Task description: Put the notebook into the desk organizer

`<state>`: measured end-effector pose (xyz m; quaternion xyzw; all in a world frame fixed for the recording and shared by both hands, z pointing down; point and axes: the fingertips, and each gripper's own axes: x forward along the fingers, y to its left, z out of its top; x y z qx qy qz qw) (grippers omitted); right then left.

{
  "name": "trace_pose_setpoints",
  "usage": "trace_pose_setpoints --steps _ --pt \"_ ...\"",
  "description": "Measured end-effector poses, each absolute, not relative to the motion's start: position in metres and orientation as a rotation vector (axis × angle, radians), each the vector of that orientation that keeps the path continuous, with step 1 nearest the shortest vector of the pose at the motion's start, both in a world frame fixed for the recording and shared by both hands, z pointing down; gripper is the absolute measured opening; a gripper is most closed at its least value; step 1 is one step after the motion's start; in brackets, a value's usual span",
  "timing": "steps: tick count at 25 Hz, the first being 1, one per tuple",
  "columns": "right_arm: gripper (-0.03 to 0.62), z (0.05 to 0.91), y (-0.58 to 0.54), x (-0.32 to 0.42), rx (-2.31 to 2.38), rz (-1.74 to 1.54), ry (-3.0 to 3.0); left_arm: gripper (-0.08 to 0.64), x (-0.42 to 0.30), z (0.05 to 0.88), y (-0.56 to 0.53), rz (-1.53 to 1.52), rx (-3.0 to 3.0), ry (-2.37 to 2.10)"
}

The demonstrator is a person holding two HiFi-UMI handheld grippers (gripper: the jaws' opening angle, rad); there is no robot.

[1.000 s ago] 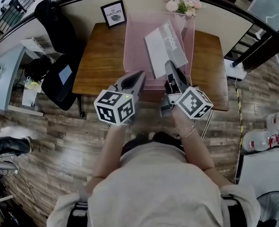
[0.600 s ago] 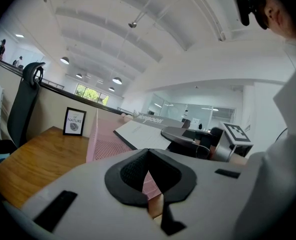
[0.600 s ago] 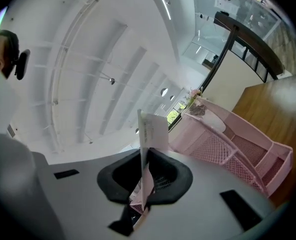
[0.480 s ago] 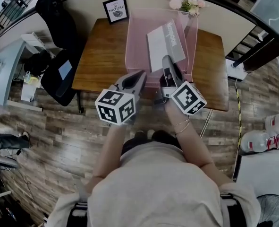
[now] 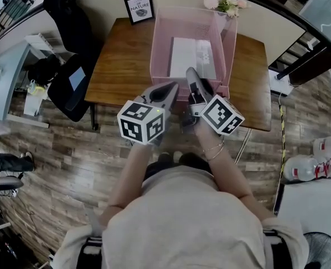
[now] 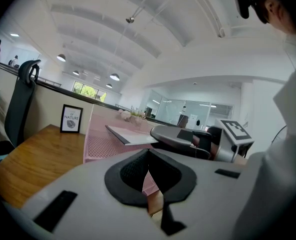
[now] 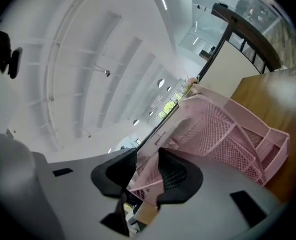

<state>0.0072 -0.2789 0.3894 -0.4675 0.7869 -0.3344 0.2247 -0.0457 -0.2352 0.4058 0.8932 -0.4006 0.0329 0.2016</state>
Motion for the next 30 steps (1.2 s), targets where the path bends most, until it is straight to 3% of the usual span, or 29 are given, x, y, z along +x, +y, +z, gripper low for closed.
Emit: trace_pose_setpoints --steps 10,30 --pt "0.227 0.400 -0.270 -0.011 -1.243 -0.987 2.372 0.011 -0.042 0.410 -0.242 0.098 2.490 -1.098" --pt "0.202 0.426 -0.251 -0.004 -1.115 -1.176 2.368 0.012 -0.044 0.421 -0.246 0.136 2.475 -1.092"
